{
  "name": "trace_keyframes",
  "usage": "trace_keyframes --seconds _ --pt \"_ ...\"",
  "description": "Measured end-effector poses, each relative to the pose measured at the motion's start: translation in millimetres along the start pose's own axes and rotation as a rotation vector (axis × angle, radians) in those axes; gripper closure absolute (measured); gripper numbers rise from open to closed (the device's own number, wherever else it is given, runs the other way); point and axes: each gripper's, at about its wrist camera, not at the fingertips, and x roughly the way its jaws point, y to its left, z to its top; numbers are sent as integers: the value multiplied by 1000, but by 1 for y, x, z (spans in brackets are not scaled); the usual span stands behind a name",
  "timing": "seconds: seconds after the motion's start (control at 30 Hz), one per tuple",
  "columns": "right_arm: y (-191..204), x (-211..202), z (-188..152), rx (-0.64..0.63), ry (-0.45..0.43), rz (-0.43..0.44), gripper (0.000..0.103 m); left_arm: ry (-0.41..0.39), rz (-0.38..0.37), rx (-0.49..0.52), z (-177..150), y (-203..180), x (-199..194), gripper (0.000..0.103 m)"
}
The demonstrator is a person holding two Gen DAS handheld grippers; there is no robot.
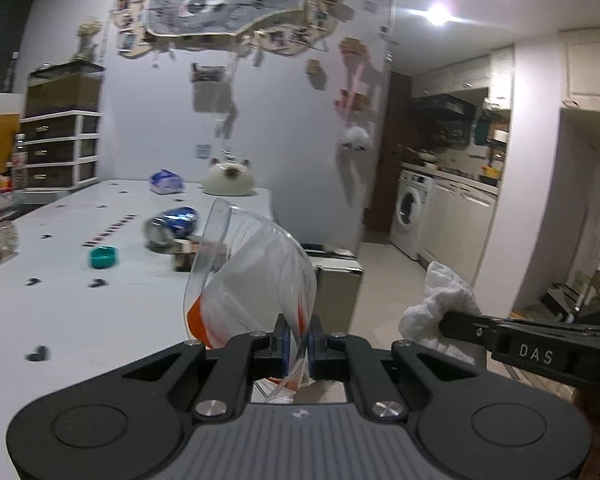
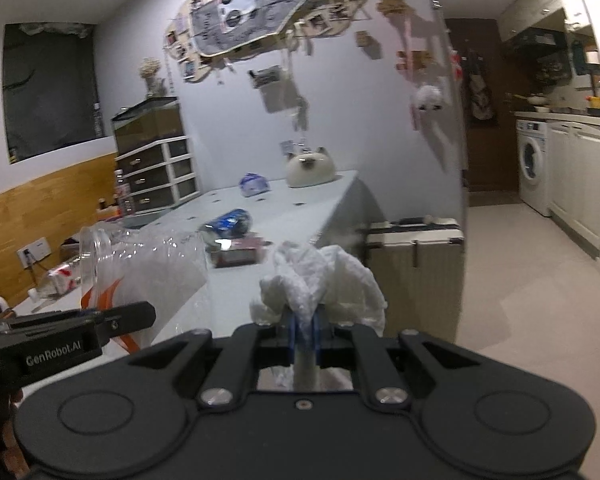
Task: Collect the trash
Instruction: 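Lift the plastic bag and tissue and carry both tools over the bin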
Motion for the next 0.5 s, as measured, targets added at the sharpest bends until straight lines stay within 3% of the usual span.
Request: trace_keyframes --seconds 0.5 --pt "-101 -7 -44 123 51 -158 94 142 -159 75 -39 -85 68 95"
